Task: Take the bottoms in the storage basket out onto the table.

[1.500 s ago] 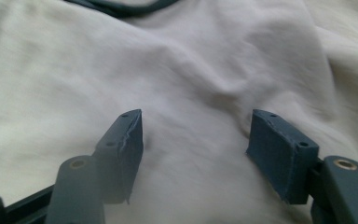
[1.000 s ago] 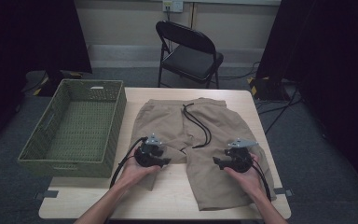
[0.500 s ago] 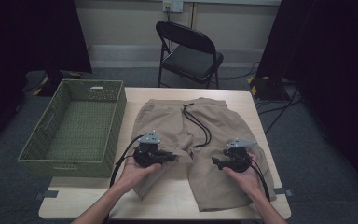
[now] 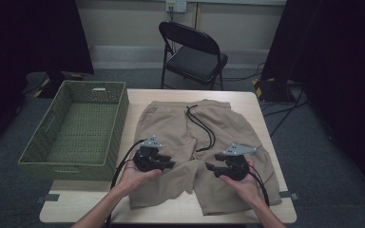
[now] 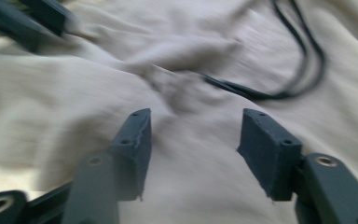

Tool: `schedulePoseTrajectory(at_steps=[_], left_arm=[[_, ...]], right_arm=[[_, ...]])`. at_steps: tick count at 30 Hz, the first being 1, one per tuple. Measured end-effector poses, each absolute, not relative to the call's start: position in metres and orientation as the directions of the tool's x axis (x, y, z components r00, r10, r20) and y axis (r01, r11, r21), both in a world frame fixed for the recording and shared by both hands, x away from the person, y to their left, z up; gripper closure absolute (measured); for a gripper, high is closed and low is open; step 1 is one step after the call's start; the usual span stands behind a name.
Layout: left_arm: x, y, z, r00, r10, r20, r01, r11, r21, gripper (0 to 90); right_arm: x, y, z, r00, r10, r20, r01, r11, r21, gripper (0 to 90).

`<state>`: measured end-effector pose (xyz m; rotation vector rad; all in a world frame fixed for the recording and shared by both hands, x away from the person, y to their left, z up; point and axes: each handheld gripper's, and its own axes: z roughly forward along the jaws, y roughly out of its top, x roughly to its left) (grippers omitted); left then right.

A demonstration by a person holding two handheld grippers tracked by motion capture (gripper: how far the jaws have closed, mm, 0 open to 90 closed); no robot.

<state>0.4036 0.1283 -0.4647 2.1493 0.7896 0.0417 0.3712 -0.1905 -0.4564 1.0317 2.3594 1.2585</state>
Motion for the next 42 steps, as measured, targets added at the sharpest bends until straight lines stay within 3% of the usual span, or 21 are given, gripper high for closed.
schedulePoseTrajectory(at_steps=[4,8,16,20,24,27,33,38,42], left_arm=[[0.413,0.137,-0.485,0.760,0.625,-0.178,0.569,-0.508,0.646,67.2],[0.420,0.145,-0.487,0.718,0.672,-0.183,0.592,-0.451,0.667,66.8],[0.423,0.145,-0.489,0.703,0.691,-0.165,0.584,-0.430,0.688,66.1],[0.423,0.145,-0.489,0.696,0.700,-0.158,0.587,-0.429,0.687,65.7],[0.424,0.148,-0.489,0.681,0.717,-0.149,0.593,-0.420,0.687,64.2],[0.425,0.151,-0.489,0.655,0.742,-0.144,0.604,-0.399,0.690,63.7],[0.425,0.151,-0.489,0.649,0.748,-0.142,0.608,-0.398,0.687,60.3],[0.424,0.151,-0.488,0.653,0.743,-0.146,0.609,-0.400,0.684,56.9],[0.419,0.151,-0.480,0.682,0.715,-0.155,0.577,-0.396,0.714,57.6]], right_arm=[[0.361,-0.178,-0.453,-0.770,0.629,0.111,0.431,0.384,0.817,58.2],[0.354,-0.165,-0.457,-0.819,0.561,0.118,0.412,0.433,0.802,62.6],[0.363,-0.131,-0.472,-0.857,0.500,0.127,0.401,0.491,0.773,51.7],[0.374,-0.114,-0.483,-0.860,0.500,0.103,0.402,0.540,0.740,52.9],[0.376,-0.105,-0.488,-0.864,0.498,0.078,0.394,0.571,0.721,78.3],[0.364,-0.107,-0.473,-0.885,0.449,0.119,0.377,0.543,0.751,86.0],[0.329,-0.108,-0.463,-0.915,0.360,0.180,0.363,0.545,0.756,85.0],[0.323,-0.111,-0.462,-0.926,0.315,0.208,0.356,0.547,0.758,60.5],[0.342,-0.135,-0.450,-0.885,0.409,0.223,0.406,0.441,0.800,56.2]])
